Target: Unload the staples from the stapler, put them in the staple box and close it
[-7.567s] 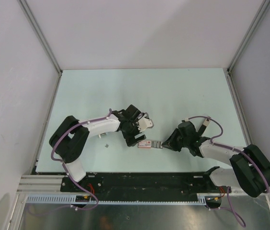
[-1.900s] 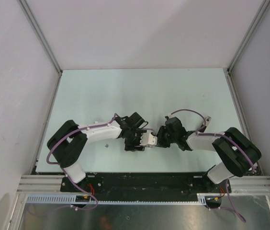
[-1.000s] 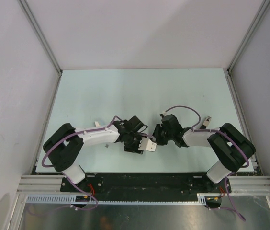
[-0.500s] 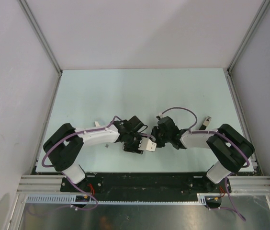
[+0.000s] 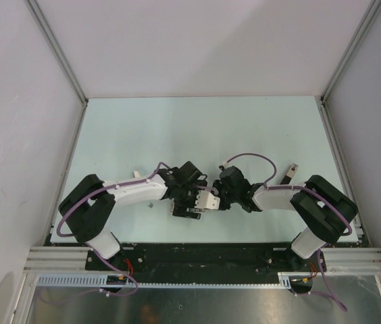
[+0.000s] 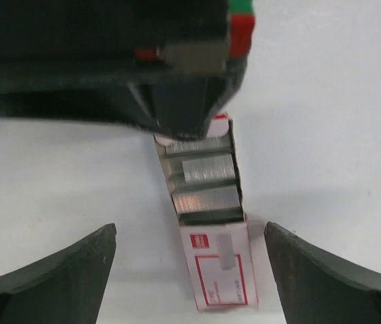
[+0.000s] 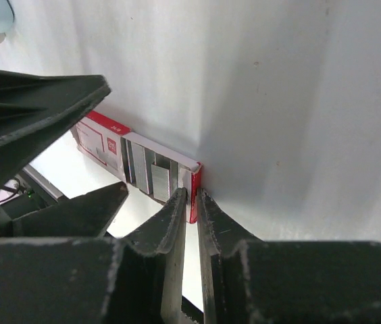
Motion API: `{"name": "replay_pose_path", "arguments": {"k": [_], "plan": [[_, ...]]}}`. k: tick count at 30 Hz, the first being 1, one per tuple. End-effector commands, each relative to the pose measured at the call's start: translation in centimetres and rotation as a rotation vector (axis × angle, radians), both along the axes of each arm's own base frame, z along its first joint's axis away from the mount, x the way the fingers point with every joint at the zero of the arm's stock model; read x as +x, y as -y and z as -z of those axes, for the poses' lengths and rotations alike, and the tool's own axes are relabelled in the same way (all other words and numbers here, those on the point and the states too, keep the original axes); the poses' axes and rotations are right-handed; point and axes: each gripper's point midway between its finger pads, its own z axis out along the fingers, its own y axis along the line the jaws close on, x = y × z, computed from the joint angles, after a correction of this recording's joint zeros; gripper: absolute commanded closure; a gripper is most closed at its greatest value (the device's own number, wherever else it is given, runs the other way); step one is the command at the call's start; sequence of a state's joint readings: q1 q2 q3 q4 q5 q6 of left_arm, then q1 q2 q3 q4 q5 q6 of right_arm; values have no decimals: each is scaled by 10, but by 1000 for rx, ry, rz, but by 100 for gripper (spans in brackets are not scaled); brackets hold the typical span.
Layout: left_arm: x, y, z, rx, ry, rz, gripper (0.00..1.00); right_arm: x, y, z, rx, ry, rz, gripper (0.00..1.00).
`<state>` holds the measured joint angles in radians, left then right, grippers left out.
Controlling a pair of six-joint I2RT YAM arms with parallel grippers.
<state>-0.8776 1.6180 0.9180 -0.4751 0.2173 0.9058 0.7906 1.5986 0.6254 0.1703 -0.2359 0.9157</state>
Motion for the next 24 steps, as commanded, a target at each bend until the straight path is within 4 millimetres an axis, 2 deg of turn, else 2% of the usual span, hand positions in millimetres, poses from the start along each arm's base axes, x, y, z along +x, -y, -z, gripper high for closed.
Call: {"name": "replay_pose_path", "arguments": {"k": [1, 3, 5, 9, 12, 16, 24], "plan": [[-5, -12, -33, -46, -29, -60, 2, 10, 1, 0, -23, 13, 36, 84], [-8, -21, -47, -71, -56, -69, 1, 10, 3, 1, -28, 12, 38, 84], [-5, -36, -51, -61, -52, -85, 2, 10, 4, 1, -31, 11, 39, 84], [7, -72, -32, 30, -45, -141, 13, 11, 4, 1, -32, 13, 40, 84], [13, -90, -12, 89, -82, -182, 24, 10, 3, 0, -27, 12, 40, 84], [15, -99, 7, 143, -118, -200, 36, 10, 3, -1, -23, 10, 40, 84], [21, -93, 21, 138, -129, -210, 43, 10, 3, -1, -23, 6, 44, 84]]}}
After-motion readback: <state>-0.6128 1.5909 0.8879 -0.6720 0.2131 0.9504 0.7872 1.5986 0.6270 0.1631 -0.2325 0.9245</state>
